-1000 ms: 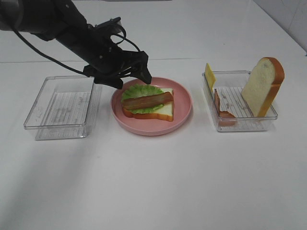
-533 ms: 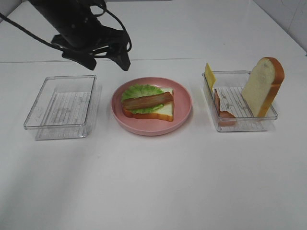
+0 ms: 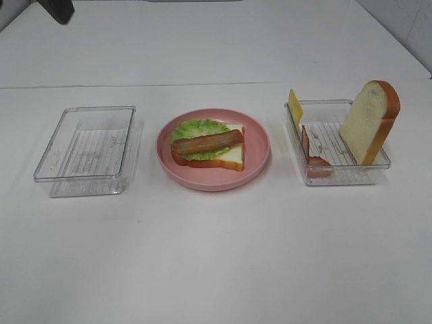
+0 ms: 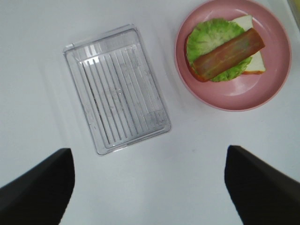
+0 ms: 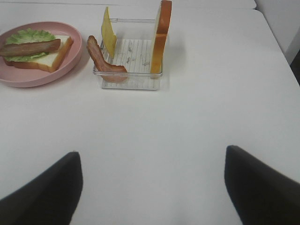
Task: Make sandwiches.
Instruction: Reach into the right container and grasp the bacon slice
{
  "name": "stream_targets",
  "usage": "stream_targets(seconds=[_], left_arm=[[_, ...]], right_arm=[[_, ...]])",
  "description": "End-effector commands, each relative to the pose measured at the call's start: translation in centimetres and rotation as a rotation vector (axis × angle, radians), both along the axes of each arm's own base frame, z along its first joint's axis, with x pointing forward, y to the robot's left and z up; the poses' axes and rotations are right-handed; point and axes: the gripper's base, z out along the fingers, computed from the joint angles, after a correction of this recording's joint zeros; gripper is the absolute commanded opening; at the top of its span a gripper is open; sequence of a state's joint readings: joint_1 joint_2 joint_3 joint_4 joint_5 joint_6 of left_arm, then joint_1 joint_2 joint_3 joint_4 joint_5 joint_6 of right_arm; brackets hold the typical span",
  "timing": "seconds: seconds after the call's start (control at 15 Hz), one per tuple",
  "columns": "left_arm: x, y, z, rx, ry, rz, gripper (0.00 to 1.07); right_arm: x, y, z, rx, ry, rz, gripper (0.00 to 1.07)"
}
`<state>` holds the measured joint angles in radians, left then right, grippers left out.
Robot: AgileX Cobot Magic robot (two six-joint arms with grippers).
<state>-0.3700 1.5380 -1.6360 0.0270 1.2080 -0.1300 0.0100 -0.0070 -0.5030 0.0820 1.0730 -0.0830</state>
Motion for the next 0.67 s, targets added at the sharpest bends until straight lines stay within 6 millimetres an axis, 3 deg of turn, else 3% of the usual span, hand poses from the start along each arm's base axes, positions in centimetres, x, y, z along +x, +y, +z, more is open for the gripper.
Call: stream_targets(seconds=[0.07, 0.2, 0.27, 0.6, 0.67], left_arm=[[-3.3, 1.5, 1.8, 0.015, 0.005, 0.009, 0.83], [-6.4, 2.6, 2.6, 0.002, -0.030, 0.010, 0.82], [-9.2, 3.7, 2.7, -0.004, -0.049, 0.006, 0.82], [-18.4, 7.3, -0.9, 0.014, -0.082, -0.036, 0.82], [-19.1, 7.6, -1.3, 0.012, -0.087, -0.036, 0.82]], right_arm=[[-0.1, 0.0, 0.1, -0.004, -0.026, 0.006, 0.78], [-0.1, 0.0, 0.1, -0.004, -0.026, 0.006, 0.78], [-0.1, 0.0, 0.1, -0.004, -0.026, 0.006, 0.78], [-0.1, 0.0, 0.1, -0.004, -0.026, 0.006, 0.78], [-0.1, 0.0, 0.1, -0.004, -0.026, 0.006, 0.78]])
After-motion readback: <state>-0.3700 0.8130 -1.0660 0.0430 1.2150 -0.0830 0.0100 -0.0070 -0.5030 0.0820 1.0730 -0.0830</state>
